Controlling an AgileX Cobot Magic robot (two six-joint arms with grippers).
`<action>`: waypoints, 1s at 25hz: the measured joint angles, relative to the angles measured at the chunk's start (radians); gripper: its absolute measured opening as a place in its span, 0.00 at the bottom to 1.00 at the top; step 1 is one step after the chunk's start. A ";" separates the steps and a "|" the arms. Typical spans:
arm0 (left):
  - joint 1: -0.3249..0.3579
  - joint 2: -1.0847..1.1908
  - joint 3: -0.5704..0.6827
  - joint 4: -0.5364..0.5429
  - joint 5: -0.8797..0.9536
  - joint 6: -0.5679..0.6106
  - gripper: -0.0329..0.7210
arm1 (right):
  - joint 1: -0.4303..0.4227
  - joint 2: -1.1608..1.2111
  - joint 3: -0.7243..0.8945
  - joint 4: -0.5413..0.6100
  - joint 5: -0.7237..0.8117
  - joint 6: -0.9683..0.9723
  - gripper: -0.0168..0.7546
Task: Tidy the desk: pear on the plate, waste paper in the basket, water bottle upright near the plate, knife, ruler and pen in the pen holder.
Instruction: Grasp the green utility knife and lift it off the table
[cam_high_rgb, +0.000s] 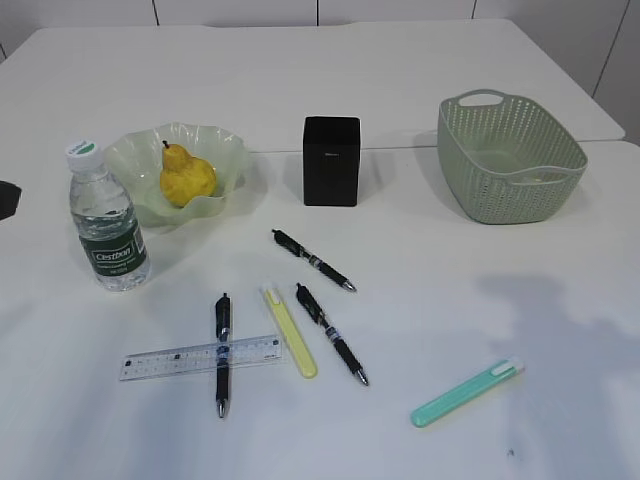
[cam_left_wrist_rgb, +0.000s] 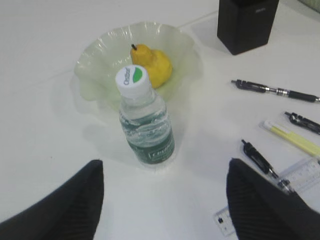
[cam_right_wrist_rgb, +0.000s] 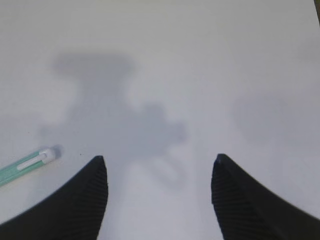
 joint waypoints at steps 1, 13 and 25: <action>0.005 -0.001 -0.020 0.000 0.059 -0.003 0.76 | 0.000 0.000 -0.009 0.000 0.021 0.000 0.69; 0.021 -0.002 -0.149 -0.005 0.404 -0.285 0.68 | 0.000 0.000 -0.042 0.073 0.194 0.000 0.69; 0.021 -0.002 -0.153 0.061 0.701 -0.313 0.66 | 0.000 0.000 -0.048 0.264 0.337 -0.002 0.69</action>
